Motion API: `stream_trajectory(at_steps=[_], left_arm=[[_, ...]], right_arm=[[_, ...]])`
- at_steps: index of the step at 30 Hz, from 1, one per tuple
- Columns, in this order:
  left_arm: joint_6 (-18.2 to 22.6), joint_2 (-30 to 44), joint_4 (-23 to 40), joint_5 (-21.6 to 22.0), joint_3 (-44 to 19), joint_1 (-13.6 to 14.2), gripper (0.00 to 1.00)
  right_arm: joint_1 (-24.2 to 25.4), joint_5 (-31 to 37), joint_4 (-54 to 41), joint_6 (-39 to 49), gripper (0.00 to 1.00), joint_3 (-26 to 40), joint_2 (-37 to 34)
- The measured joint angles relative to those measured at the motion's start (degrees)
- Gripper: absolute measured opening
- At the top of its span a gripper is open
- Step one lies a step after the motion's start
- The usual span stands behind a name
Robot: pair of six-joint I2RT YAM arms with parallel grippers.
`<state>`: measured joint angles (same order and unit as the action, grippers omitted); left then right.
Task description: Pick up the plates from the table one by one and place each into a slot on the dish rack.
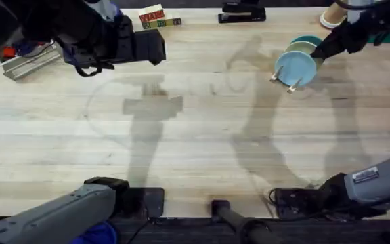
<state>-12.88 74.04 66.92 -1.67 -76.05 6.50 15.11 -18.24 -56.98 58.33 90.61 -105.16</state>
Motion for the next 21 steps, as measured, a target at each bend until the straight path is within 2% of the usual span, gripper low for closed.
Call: stream_trajectory(at_steps=[11, 21], left_arm=[[0.02, 0.00, 0.00, 0.00, 0.00, 0.00, 0.993], [0.02, 0.00, 0.00, -0.02, 0.00, 0.00, 0.994]], right_arm=[[0.00, 0.02, 0.03, 0.00, 0.161, 3.47, 0.42], [0.00, 0.02, -0.37, 0.00, 0.178, 6.66, 4.03]])
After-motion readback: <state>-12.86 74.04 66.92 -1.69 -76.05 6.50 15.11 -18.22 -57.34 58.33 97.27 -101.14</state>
